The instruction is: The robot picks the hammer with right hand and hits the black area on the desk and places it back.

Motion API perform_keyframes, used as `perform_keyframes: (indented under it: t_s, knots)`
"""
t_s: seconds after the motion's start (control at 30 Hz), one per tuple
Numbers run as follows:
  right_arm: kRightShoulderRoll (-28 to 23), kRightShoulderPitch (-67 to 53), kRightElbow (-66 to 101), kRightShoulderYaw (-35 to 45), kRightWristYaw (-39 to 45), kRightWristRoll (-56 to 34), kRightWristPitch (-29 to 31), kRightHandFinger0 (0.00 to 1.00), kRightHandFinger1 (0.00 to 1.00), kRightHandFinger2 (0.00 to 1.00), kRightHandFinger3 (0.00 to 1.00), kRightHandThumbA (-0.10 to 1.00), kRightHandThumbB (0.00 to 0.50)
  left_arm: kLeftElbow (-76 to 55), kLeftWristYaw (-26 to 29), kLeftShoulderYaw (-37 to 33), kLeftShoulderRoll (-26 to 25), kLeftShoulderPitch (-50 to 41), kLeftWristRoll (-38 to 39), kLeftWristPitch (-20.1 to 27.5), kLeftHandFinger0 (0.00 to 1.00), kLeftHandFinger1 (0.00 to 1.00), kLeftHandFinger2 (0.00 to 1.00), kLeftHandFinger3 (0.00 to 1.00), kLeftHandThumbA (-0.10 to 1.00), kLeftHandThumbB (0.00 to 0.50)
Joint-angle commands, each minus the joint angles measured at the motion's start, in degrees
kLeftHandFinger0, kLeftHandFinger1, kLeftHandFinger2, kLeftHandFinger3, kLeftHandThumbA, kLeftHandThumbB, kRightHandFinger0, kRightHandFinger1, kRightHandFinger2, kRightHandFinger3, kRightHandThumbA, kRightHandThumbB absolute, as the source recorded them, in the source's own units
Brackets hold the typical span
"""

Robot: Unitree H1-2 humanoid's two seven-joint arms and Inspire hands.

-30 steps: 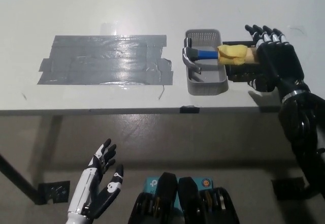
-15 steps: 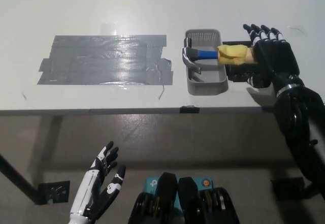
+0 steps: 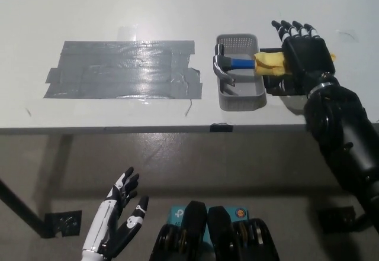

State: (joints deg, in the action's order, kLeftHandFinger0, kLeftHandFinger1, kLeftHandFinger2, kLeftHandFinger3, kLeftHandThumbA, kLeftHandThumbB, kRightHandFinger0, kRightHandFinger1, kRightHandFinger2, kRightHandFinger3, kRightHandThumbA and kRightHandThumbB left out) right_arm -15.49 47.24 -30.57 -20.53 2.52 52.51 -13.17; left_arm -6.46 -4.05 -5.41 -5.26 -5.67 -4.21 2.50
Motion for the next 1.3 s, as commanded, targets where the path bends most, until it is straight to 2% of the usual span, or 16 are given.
perform_keyframes:
  t_s: [0.0, 0.37, 0.57, 0.63, 0.67, 0.7, 0.73, 0.77, 0.8, 0.83, 0.87, 0.9, 0.93, 1.13, 1.17, 1.27]
  knots:
    - [0.4, 4.0, -1.8, 0.5, -4.3, -1.3, 1.2, 1.0, 1.0, 1.0, 1.0, 1.0, 0.499, -1.5, -0.5, 0.4, -0.6, 0.3, 0.3, 0.8, 1.0, 1.0, 1.0, 1.0, 0.58, 0.0]
    - [1.5, 5.4, -7.2, -0.3, -6.4, -1.7, 1.4, 1.0, 1.0, 1.0, 1.0, 1.0, 0.496, -1.8, -0.7, 0.4, -0.9, 0.6, 0.8, 0.4, 1.0, 1.0, 1.0, 1.0, 0.59, 0.0]
    - [2.9, 6.9, -12.9, -2.1, -13.0, -1.1, 5.6, 1.0, 1.0, 1.0, 1.0, 0.99, 0.474, -1.4, -0.4, -0.4, -1.2, 0.3, -0.8, 1.0, 1.0, 1.0, 1.0, 1.0, 0.62, 0.0]
    - [4.0, 8.1, -18.4, -3.2, -23.7, 0.3, 8.7, 1.0, 1.0, 1.0, 1.0, 0.81, 0.485, -1.3, -0.3, -0.2, -1.1, 0.2, -0.7, 1.2, 1.0, 1.0, 1.0, 1.0, 0.61, 0.0]
    - [4.2, 8.6, -21.1, -4.2, -30.9, 1.8, 10.1, 1.0, 0.95, 0.94, 0.99, 0.64, 0.42, -1.4, -0.4, -0.2, -0.9, 0.1, -0.2, 1.2, 1.0, 1.0, 1.0, 1.0, 0.59, 0.0]
    - [4.3, 9.2, -23.4, -4.8, -36.5, 2.5, 11.7, 0.65, 0.62, 0.67, 0.69, 0.39, 0.365, -1.4, -0.4, -0.2, -0.9, 0.1, -0.1, 1.1, 1.0, 1.0, 1.0, 1.0, 0.58, 0.0]
    - [4.4, 9.8, -25.4, -5.8, -40.5, 3.3, 13.1, 0.1, 0.12, 0.3, 0.39, -0.02, 0.315, -1.7, -0.5, 0.0, -0.8, -0.1, 0.5, 0.9, 1.0, 1.0, 1.0, 1.0, 0.57, 0.0]
    - [4.3, 10.3, -26.9, -6.6, -42.6, 3.7, 13.9, 0.0, 0.01, 0.19, 0.17, -0.1, 0.273, -2.0, -0.5, 0.0, -0.8, -0.2, 0.5, 0.5, 1.0, 1.0, 1.0, 1.0, 0.57, 0.0]
    - [4.4, 10.7, -27.8, -6.9, -43.5, 3.7, 14.2, 0.0, 0.06, 0.38, 0.15, -0.1, 0.246, -2.2, -0.5, 0.1, -0.9, 0.0, 0.5, 0.3, 1.0, 1.0, 1.0, 1.0, 0.57, 0.0]
    - [4.2, 11.4, -29.1, -7.9, -44.3, 4.3, 14.5, 0.0, 0.08, 0.52, 0.21, -0.1, 0.229, -2.2, -0.6, 0.3, -1.2, 0.2, 0.5, 0.2, 1.0, 1.0, 1.0, 1.0, 0.58, 0.0]
    - [3.8, 11.7, -29.1, -8.3, -41.9, 4.2, 14.5, 0.0, 0.18, 0.66, 0.38, -0.1, 0.206, -2.4, -0.6, 0.4, -1.3, 0.2, 0.6, 0.1, 1.0, 1.0, 1.0, 1.0, 0.59, 0.0]
    - [3.6, 11.9, -29.6, -8.3, -41.6, 3.5, 15.7, 0.0, 0.23, 0.69, 0.59, -0.1, 0.21, -2.4, -0.5, 0.5, -1.3, 0.4, 0.6, 0.1, 1.0, 1.0, 1.0, 1.0, 0.58, 0.0]
    - [3.5, 12.0, -30.0, -8.3, -41.3, 3.0, 16.5, 0.0, 0.22, 0.68, 0.66, -0.1, 0.215, -2.4, -0.5, 0.6, -1.3, 0.5, 0.6, -0.1, 1.0, 1.0, 1.0, 1.0, 0.58, 0.0]
    - [2.7, 11.4, -32.1, -9.8, -43.8, 2.1, 19.2, 0.0, 0.23, 0.67, 0.67, -0.1, 0.262, -2.7, -1.0, 0.6, -1.5, 0.6, 1.6, -0.4, 1.0, 1.0, 1.0, 1.0, 0.56, 0.0]
    - [2.6, 11.4, -32.3, -10.0, -44.2, 2.0, 19.2, 0.0, 0.23, 0.67, 0.63, -0.1, 0.27, -2.7, -1.0, 0.6, -1.4, 0.6, 1.7, -0.5, 1.0, 1.0, 1.0, 1.0, 0.56, 0.0]
    - [2.1, 11.1, -30.9, -9.3, -44.1, 0.3, 20.3, 0.0, 0.25, 0.68, 0.62, -0.1, 0.244, -2.7, -1.0, 0.6, -1.6, 0.6, 1.6, -0.5, 1.0, 1.0, 1.0, 1.0, 0.52, 0.0]
